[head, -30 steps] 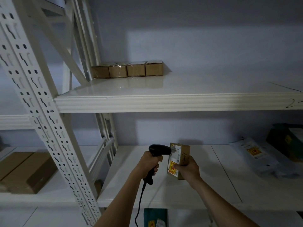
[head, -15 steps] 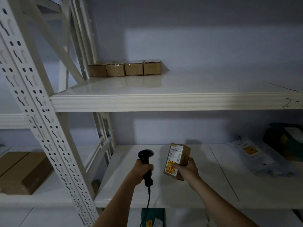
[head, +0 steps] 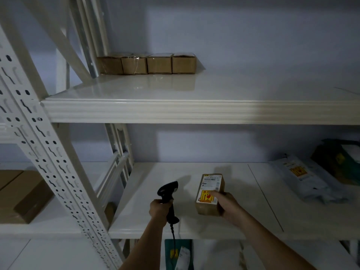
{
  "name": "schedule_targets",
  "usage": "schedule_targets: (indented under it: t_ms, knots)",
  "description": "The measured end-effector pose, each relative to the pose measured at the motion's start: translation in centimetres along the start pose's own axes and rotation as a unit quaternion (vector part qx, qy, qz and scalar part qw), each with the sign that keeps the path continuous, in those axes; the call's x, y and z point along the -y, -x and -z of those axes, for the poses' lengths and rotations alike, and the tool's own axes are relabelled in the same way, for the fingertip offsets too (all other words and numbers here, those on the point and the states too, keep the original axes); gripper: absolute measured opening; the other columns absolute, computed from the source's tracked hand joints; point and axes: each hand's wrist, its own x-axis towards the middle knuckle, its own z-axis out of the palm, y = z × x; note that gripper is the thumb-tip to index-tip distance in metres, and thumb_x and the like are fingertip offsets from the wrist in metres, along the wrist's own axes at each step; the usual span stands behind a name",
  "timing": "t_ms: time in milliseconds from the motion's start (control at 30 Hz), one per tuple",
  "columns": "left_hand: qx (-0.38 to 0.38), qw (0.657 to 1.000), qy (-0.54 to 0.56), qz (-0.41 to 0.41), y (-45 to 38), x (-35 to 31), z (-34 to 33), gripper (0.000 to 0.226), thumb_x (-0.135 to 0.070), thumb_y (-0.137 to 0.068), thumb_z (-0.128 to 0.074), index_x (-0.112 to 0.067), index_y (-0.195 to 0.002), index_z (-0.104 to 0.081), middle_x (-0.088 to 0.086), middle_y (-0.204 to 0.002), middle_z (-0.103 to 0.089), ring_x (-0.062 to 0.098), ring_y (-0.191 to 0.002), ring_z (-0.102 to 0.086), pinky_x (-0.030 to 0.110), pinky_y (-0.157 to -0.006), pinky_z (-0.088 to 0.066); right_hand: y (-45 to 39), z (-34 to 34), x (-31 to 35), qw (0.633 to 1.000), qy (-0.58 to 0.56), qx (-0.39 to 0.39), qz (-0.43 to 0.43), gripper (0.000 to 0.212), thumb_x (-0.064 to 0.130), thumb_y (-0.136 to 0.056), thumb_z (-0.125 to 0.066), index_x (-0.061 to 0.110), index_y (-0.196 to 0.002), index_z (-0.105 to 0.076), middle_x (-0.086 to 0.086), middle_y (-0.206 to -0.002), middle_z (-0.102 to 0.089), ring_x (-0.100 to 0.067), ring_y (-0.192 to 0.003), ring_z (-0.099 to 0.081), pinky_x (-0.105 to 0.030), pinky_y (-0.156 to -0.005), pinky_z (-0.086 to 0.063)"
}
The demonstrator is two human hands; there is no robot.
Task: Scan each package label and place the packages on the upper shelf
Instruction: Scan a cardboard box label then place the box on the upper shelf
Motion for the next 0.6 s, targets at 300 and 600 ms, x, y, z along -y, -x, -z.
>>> schedule_targets:
  t_ms: [300, 600]
  knots:
    - [-0.035, 0.996, -0.078, 0.006, -1.8, 0.6, -0.9, 0.027, -0.029, -0.081, -0.078, -0.004, -0.091, -0.074, 0.016, -0.089, -0.072, 0.032, -0.088, -0.068, 0.033, -0.075, -0.055, -1.6, -0.1, -0.4, 0.998, -0.04, -0.032, -0.029, 0.061, 0.022, -0.087, -0.077, 0.008, -0.134, -0.043, -0.02, -0.115, -0.07, -0.034, -0.091, -0.075, -0.042, -0.063, -0.062]
    - [0.002, 0.977, -0.211, -0.03, -2.5, 0.5, -1.4, 0.033, -0.023, -0.09, -0.066, -0.001, -0.114, -0.064, 0.02, -0.112, -0.068, 0.035, -0.105, -0.063, 0.038, -0.088, -0.054, -1.7, 0.2, -0.4, 1.0, -0.007, 0.011, -0.015, 0.029, 0.025, -0.092, -0.065, 0.013, -0.118, -0.07, -0.012, -0.1, -0.078, -0.028, -0.089, -0.075, -0.04, -0.073, -0.06]
